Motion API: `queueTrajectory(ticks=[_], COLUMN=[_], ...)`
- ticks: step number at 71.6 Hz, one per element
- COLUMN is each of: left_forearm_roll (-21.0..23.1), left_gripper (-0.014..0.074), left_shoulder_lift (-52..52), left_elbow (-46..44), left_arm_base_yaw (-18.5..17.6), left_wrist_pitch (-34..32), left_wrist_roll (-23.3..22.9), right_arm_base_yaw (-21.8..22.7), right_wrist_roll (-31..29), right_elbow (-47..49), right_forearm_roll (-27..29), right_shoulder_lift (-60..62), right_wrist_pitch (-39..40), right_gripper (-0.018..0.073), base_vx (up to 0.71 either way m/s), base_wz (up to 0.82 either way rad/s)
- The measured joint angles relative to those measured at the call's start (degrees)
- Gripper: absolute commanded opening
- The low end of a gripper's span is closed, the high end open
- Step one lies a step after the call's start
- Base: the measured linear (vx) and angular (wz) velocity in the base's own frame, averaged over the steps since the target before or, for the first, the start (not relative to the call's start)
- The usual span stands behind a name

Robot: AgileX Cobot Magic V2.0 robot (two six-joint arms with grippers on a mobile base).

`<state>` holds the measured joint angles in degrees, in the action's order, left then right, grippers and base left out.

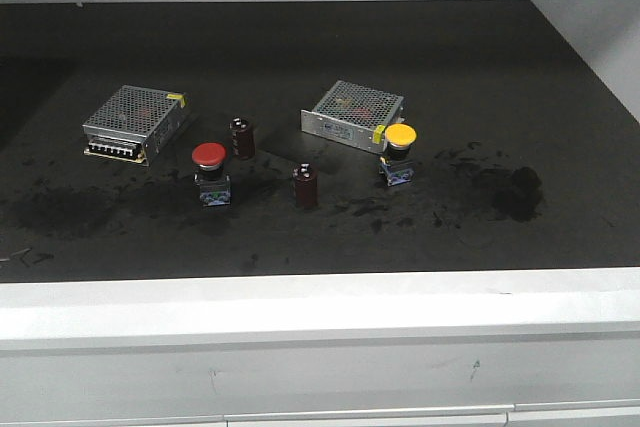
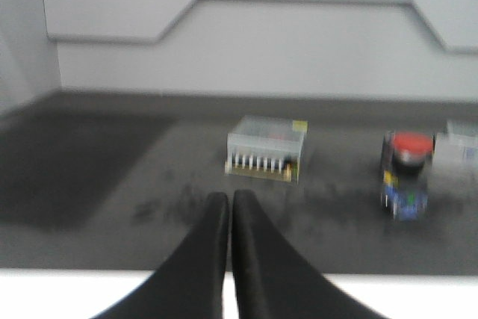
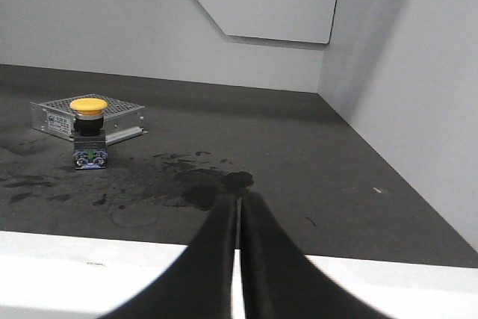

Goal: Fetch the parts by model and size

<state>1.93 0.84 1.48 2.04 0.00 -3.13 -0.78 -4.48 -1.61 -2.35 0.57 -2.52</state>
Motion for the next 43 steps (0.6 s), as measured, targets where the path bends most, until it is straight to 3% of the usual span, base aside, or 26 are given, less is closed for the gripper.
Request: queueTrajectory(ticks=[9,19,29,43], left_forearm_roll=[0.0,-0.91,-2.98,-3.25], left_gripper=[-0.0007,-0.0007,-0.0007,-0.0007], left_shoulder_lift=[0.0,0.0,-2.29,-17.04], left_elbow=[0.0,-4.05,-13.3,-31.74], left_arm_base_yaw=[0.0,0.0,0.0,0.0], left_wrist_pitch=[-8.25,-9.75,-8.11,0.7], left_wrist_roll=[0.0,0.0,0.0,0.0], right_arm_base_yaw=[0.0,0.0,0.0,0.0], right_wrist_roll=[0.88,6.14,7.83,8.02], right_elbow=[0.0,0.36,7.78,28.96], right_forearm_roll=[0.46,5.51,6.87,1.94], right_shoulder_lift=[0.0,0.0,-1.41,-16.75], right_wrist_pitch=[4.29,14.58,15.21,6.78], right_gripper=[-0.001,-0.001,-0.001,-0.001], base_vx=[0.0,0.0,0.0,0.0], base_wz=[0.0,0.0,0.0,0.0])
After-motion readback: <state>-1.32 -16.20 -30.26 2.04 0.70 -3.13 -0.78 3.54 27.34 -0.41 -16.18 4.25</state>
